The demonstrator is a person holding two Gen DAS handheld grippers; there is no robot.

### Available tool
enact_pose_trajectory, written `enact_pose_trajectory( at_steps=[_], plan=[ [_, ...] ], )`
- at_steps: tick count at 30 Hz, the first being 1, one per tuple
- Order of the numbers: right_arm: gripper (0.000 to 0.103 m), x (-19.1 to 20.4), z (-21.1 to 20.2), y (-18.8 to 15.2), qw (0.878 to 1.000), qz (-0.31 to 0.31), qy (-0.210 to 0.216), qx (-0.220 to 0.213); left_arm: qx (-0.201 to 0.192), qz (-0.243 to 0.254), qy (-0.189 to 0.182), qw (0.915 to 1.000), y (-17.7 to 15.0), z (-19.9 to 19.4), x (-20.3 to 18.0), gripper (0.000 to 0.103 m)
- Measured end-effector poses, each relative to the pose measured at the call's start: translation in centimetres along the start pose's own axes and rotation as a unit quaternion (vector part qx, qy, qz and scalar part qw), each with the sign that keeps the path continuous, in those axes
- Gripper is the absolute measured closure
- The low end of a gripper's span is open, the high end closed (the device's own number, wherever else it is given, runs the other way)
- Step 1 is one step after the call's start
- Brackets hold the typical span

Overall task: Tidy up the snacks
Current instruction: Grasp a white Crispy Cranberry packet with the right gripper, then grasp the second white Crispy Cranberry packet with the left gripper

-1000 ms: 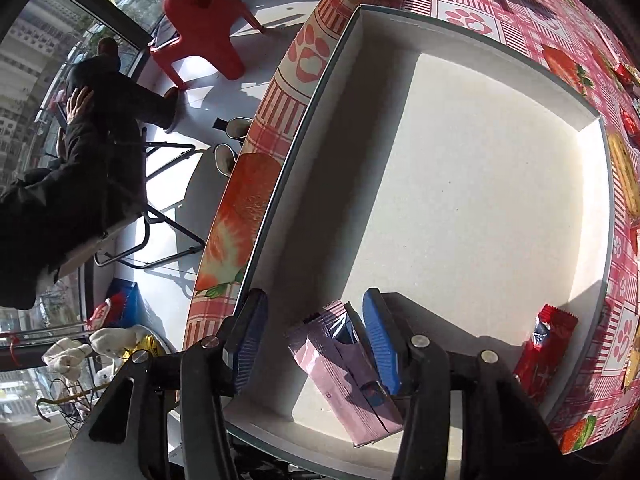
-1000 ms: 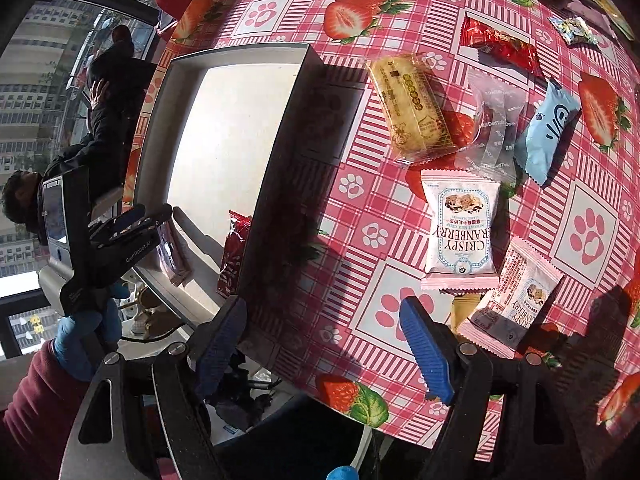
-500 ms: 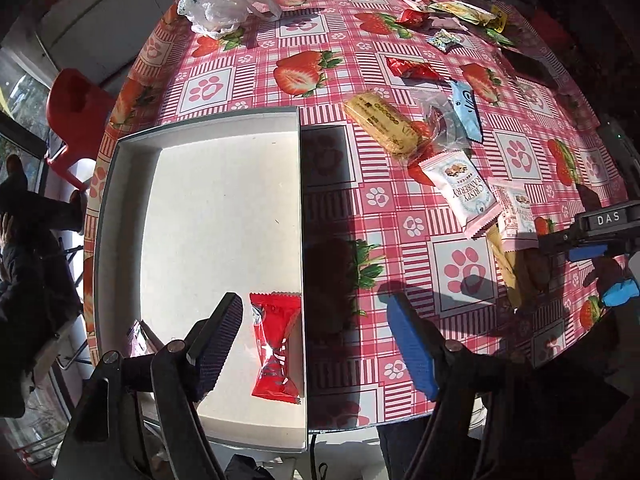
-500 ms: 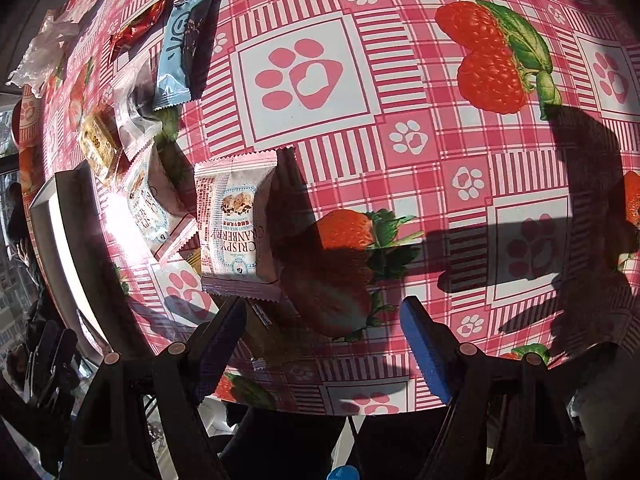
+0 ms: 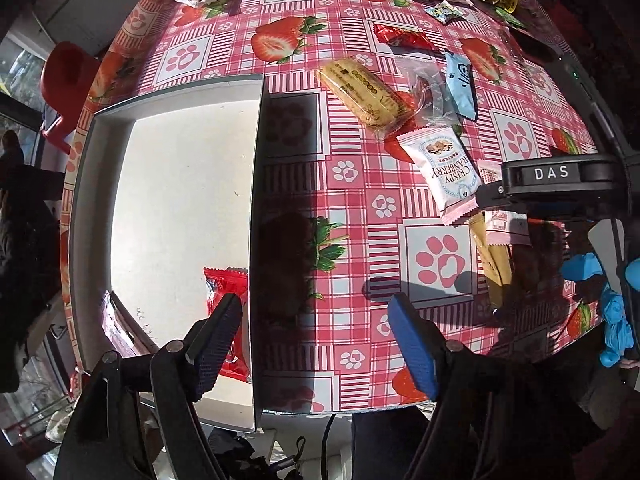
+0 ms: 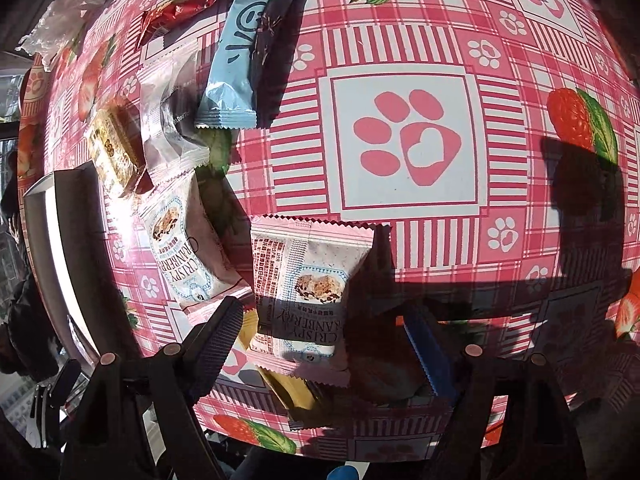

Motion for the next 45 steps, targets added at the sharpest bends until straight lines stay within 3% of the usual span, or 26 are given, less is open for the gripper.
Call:
enact_pose_trajectory(
  at_steps=[4,8,13,21,26,27,34,39,42,43,45],
  plan=[
    [0.006,0.2,0.1,0.7,0.998,-0.039,-0.053,-0.019,0.005,-0.007,-0.002,1.0,1.2,0.3,-0.7,0.024],
    [0.006,-3.6,-0.3,0.8,0.996,-0.018,-0.086,-0.018,0.009,-0.011,-0.019,0.9997,3.1,1.1,-2.6,0.024],
    [0.0,-6.3,-0.4,0.4,0.997,0.001,-0.082,-0.012,0.032,-0.045,-0.04,0.9977,5.4,3.2,-5.2,0.024],
    [0.0,-5.8,-0.7,-0.9,0.996,-0.013,-0.084,-0.032,0.062,-0.106,-0.047,0.9913,8.2,6.0,-6.9,0.024],
    [0.0,-8.0,-1.4,-3.4,0.995,-0.02,-0.083,-0.058,0.073,-0.119,-0.036,0.9895,8.3,7.7,-7.4,0.021],
    [0.0,-8.4,-1.7,-5.4,0.994,-0.021,-0.083,-0.061,0.074,-0.12,-0.035,0.9894,8.3,8.0,-7.4,0.019],
    [0.0,-9.0,-2.5,-4.8,0.994,-0.03,-0.083,-0.061,0.101,-0.085,0.008,0.9913,7.6,9.7,-8.4,0.017],
    [0.0,-8.4,-2.4,-4.3,0.994,-0.044,-0.083,-0.06,0.084,-0.062,0.017,0.9944,7.8,9.7,-8.7,0.017],
    [0.0,-8.0,-2.0,-3.4,0.995,-0.045,-0.084,-0.038,0.069,-0.026,0.034,0.9967,8.5,9.5,-9.9,0.018],
    [0.0,-7.9,-2.0,-3.3,0.995,-0.045,-0.084,-0.031,0.065,-0.013,0.035,0.9972,9.0,9.5,-10.5,0.019],
    [0.001,-7.5,-1.8,-2.7,0.995,-0.047,-0.084,-0.022,0.057,0.0,0.021,0.9981,9.1,9.3,-11.3,0.04]
  ],
)
Point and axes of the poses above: each gripper's, at about its wrist camera, not at the fingertips, and z roughly the way its jaws point, x to its left, y to its top, the point moved 7 cm from there along z, roughly the way its jaws point, and after that the axes turned 9 degrees about -x, right-handed, at the moved point
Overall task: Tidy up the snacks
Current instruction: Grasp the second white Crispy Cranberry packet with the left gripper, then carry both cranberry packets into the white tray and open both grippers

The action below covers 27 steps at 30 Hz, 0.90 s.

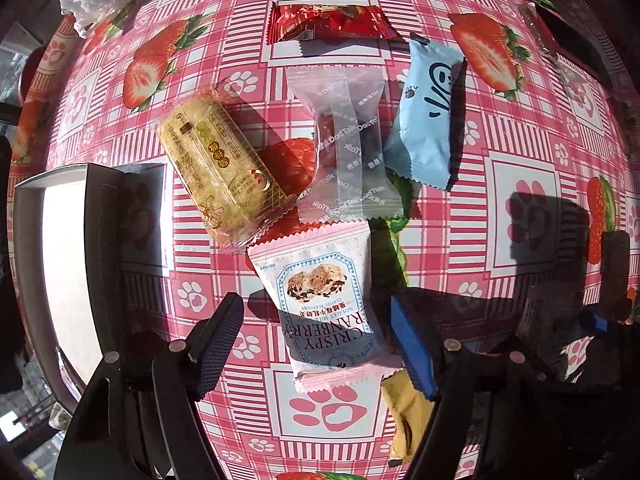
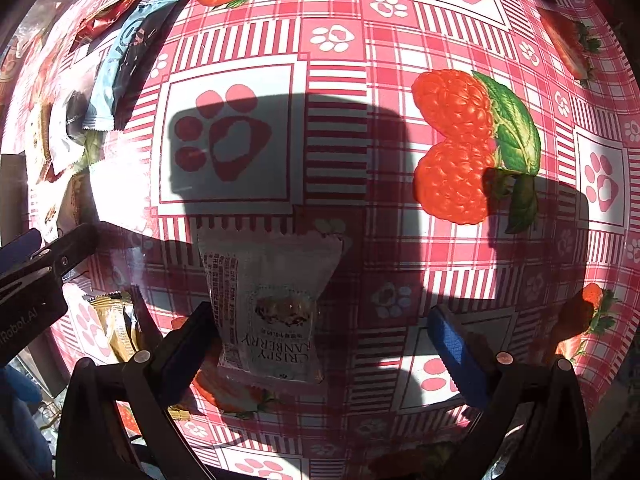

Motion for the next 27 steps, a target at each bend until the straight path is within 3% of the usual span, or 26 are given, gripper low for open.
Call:
enact_pose_trajectory(
  at_steps=[2,5,6,7,9,14,22,27],
  plan=[
    [0.006,0.2,-0.3,0.0,1.0,-0.008,-0.001,-0.003,-0.003,0.01,-0.016,0.9998,0.1,-0.3,-1.0,0.06],
    [0.031,1.1,-1.6,0.4,0.999,-0.032,0.0,-0.026,-0.008,0.029,-0.015,0.9994,0.1,-0.4,-1.5,0.062],
    [0.049,1.4,-2.2,0.5,0.998,-0.043,0.0,-0.036,-0.01,0.028,-0.022,0.9993,-0.2,-0.5,-1.6,0.062],
    [0.061,1.7,-2.6,0.7,0.998,-0.052,0.001,-0.043,-0.011,0.026,-0.027,0.9992,-0.7,-0.7,-1.5,0.062],
    [0.061,1.9,-3.0,1.0,0.998,-0.049,0.017,-0.04,-0.017,0.024,-0.035,0.999,-2.5,-1.4,-0.4,0.062],
    [0.061,1.3,-3.5,0.7,0.994,0.024,0.104,-0.017,-0.034,0.041,-0.044,0.9976,-6.5,-2.9,1.5,0.062],
    [0.061,2.0,-3.7,-2.0,0.99,0.045,0.137,0.003,-0.043,0.048,-0.04,0.9971,-11.6,-4.0,3.4,0.062],
    [0.061,6.3,-5.9,-1.0,0.989,0.001,0.145,-0.009,-0.058,0.006,-0.037,0.9976,-13.1,-6.2,6.2,0.062]
  ],
)
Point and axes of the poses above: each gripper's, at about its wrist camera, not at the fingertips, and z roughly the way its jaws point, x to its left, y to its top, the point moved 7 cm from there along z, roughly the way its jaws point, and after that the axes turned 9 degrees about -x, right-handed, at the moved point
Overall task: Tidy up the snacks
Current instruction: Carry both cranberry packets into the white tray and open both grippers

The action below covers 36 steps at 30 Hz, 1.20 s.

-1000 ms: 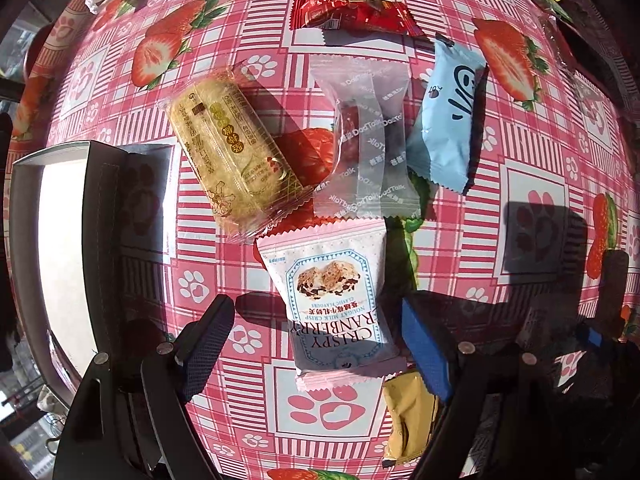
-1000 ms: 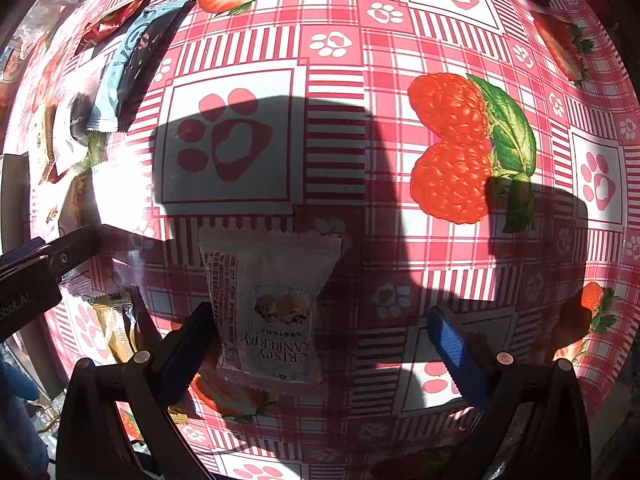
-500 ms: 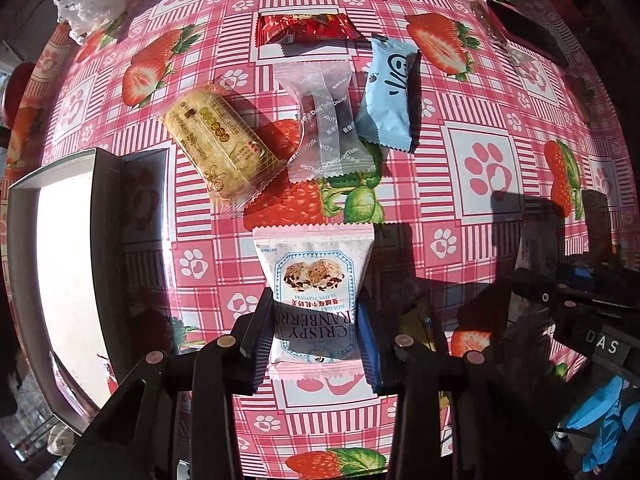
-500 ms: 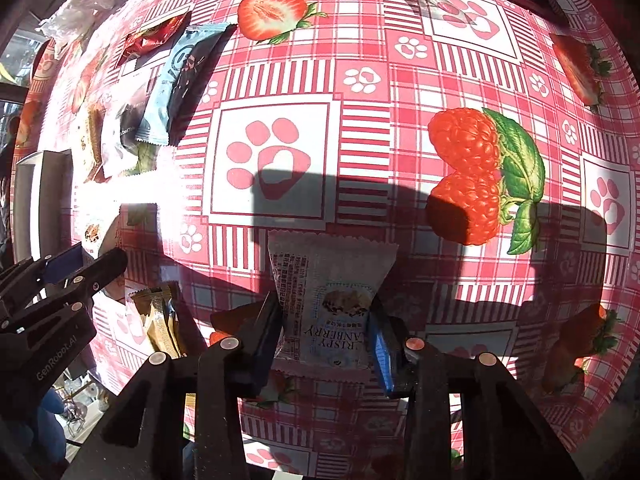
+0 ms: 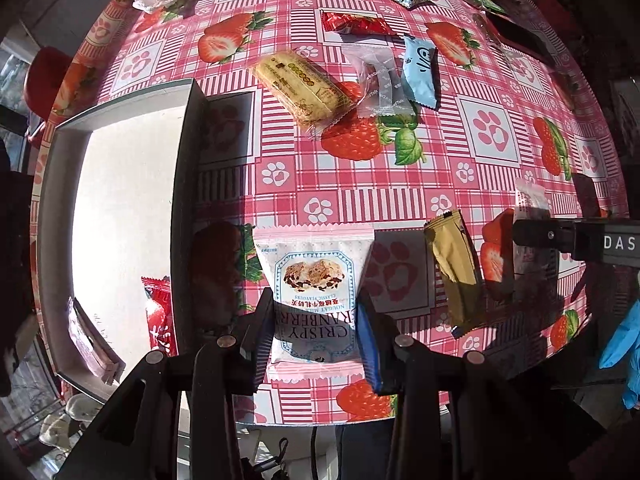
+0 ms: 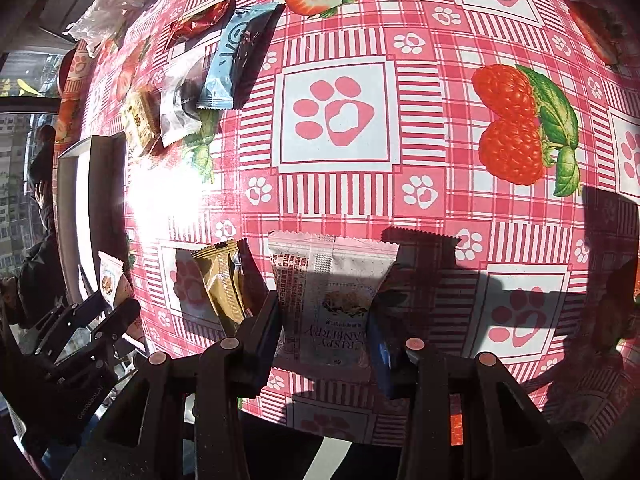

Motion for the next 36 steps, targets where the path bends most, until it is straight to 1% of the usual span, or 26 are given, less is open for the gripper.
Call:
enact_pose_trajectory(
  at_steps=[2,3,5,7,8,9,10,12,15,16,19,22,23,25,26,27,28,29,30,34,36],
  plan=[
    [0.061,2.7,-0.2,0.8,1.0,-0.02,0.007,-0.001,-0.01,-0.018,0.004,0.9998,0.0,-0.6,1.6,0.062],
    [0.061,4.3,-0.2,0.9,0.999,-0.032,0.011,-0.002,-0.015,-0.029,0.007,0.9994,0.8,-0.6,2.6,0.062],
    [0.061,7.1,-0.3,1.5,0.998,-0.056,0.019,-0.001,-0.026,-0.053,0.013,0.9982,0.4,-1.7,4.7,0.062],
    [0.061,9.4,0.2,1.9,0.996,-0.081,0.026,0.0,-0.034,-0.074,0.023,0.9964,0.5,-2.6,7.3,0.062],
    [0.061,10.4,0.6,2.0,0.995,-0.093,0.03,0.002,-0.038,-0.087,0.03,0.9951,1.5,-3.0,8.5,0.062],
    [0.061,10.7,1.3,1.7,0.994,-0.107,0.036,0.003,-0.04,-0.098,0.036,0.9937,1.7,-3.2,9.7,0.062],
    [0.061,12.3,1.5,1.8,0.992,-0.121,0.039,0.004,-0.043,-0.113,0.042,0.9917,1.7,-3.6,11.5,0.062],
    [0.061,14.7,2.0,2.1,0.988,-0.147,0.047,0.007,-0.045,-0.142,0.053,0.9874,1.2,-3.8,13.9,0.062],
    [0.061,19.8,3.0,2.1,0.981,-0.186,0.062,0.011,-0.043,-0.176,0.071,0.9808,0.0,-3.6,16.8,0.062],
    [0.061,20.1,3.7,2.2,0.978,-0.196,0.068,0.013,-0.042,-0.185,0.075,0.9789,-0.3,-3.4,17.7,0.062],
    [0.061,23.3,4.6,2.2,0.973,-0.215,0.085,0.02,-0.033,-0.205,0.081,0.9749,-1.5,-2.9,19.6,0.062],
    [0.061,26.2,6.1,2.3,0.971,-0.219,0.092,0.029,-0.025,-0.21,0.088,0.9735,-2.1,-2.3,20.4,0.061],
    [0.061,26.6,6.2,2.4,0.971,-0.217,0.097,0.032,-0.022,-0.211,0.092,0.9729,-2.2,-2.1,20.6,0.059],
    [0.061,27.6,6.9,2.4,0.971,-0.215,0.101,0.041,-0.017,-0.211,0.097,0.9726,-2.5,-2.0,20.8,0.05],
    [0.059,28.0,7.2,2.5,0.971,-0.213,0.1,0.044,-0.017,-0.21,0.096,0.9728,-2.6,-2.0,20.8,0.041],
    [0.052,28.1,7.6,2.5,0.972,-0.211,0.097,0.046,-0.019,-0.209,0.096,0.9731,-2.6,-2.1,20.7,0.034],
    [0.034,28.0,7.7,2.6,0.973,-0.206,0.093,0.048,-0.022,-0.207,0.095,0.9735,-2.6,-2.2,20.5,0.031],
    [0.024,27.7,7.8,2.6,0.974,-0.203,0.088,0.047,-0.024,-0.203,0.094,0.9744,-2.6,-2.3,20.4,0.027],
    [0.013,26.9,7.5,2.6,0.976,-0.199,0.081,0.042,-0.025,-0.198,0.093,0.9754,-2.5,-2.3,20.1,0.026],
    [0.013,22.5,6.9,2.7,0.978,-0.202,0.031,0.036,-0.019,-0.179,0.082,0.9803,-2.3,-2.2,18.4,0.026],
    [0.013,19.1,6.5,2.6,0.981,-0.192,0.003,0.035,-0.019,-0.164,0.074,0.9836,-2.1,-2.1,17.1,0.026]
  ],
)
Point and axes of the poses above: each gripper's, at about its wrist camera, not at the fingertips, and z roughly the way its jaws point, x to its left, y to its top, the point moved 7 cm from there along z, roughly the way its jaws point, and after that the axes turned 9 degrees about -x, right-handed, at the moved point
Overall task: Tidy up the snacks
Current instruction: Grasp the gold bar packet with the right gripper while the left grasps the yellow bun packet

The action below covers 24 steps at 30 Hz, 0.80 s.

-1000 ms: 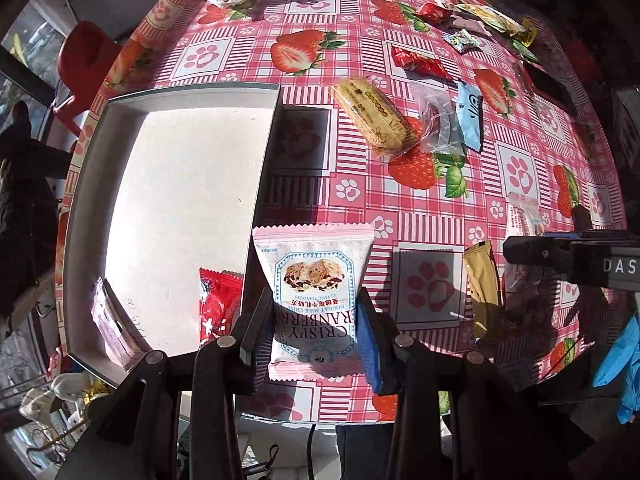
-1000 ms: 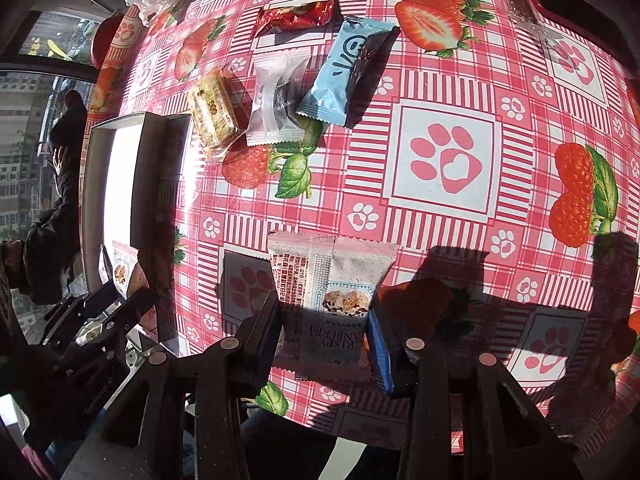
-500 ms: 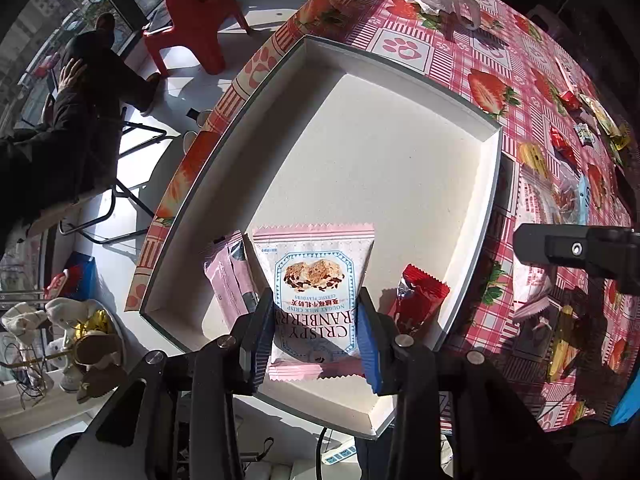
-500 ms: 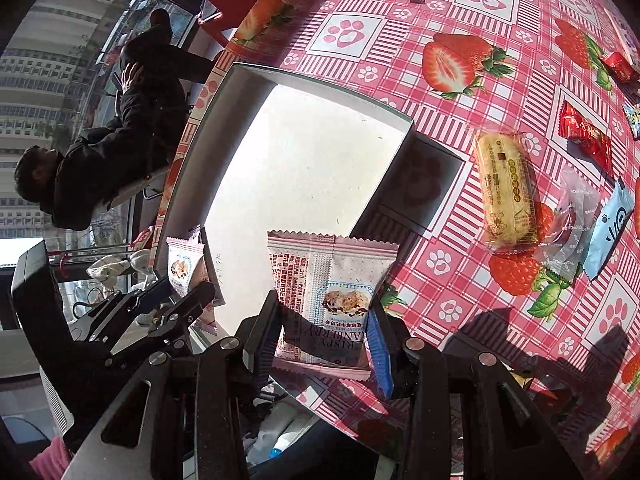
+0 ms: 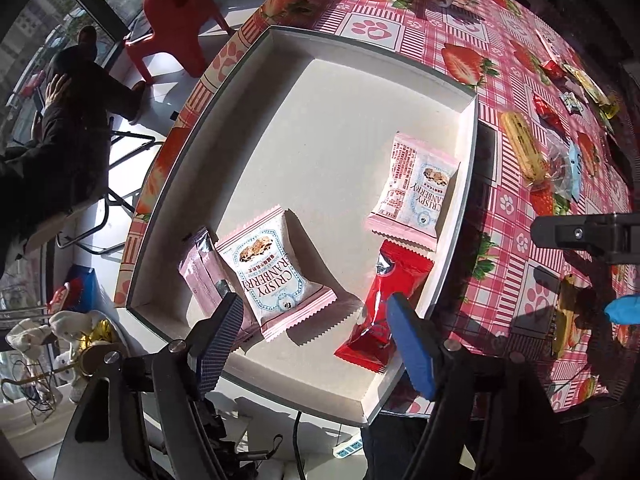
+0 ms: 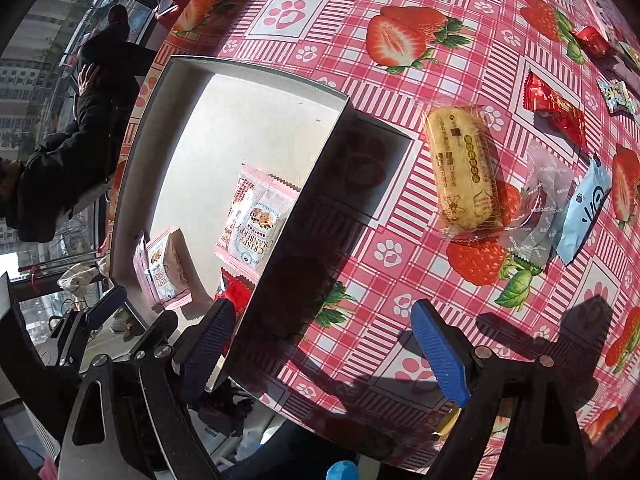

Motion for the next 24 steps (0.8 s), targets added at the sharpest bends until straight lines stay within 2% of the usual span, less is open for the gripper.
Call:
enact_pose_trajectory(
  at_steps=[5,9,14,20,22,24],
  plan=[
    [0.013,-8.9,-0.5,-4.8,0.996,0.073,-0.053,0.02,0.0,0.049,-0.023,0.9985,-0.5,-0.4,-4.0,0.026],
    [0.013,-13.3,0.0,-8.8,0.99,0.11,-0.082,0.046,0.006,0.093,-0.04,0.9949,-0.8,-0.4,-7.1,0.026],
    [0.013,-14.6,1.0,-11.6,0.987,0.122,-0.083,0.063,0.012,0.12,-0.051,0.9914,-0.9,-0.4,-9.4,0.026],
    [0.013,-13.6,2.8,-12.3,0.99,0.07,-0.108,0.065,0.026,0.12,-0.065,0.9903,0.4,-0.2,-11.2,0.026],
    [0.002,-13.9,3.2,-12.6,0.989,0.065,-0.12,0.061,0.03,0.114,-0.072,0.9904,1.2,0.0,-12.0,0.026],
    [0.002,-14.6,3.6,-13.1,0.987,0.057,-0.14,0.055,0.034,0.109,-0.076,0.9906,2.2,0.3,-12.9,0.025]
  ],
)
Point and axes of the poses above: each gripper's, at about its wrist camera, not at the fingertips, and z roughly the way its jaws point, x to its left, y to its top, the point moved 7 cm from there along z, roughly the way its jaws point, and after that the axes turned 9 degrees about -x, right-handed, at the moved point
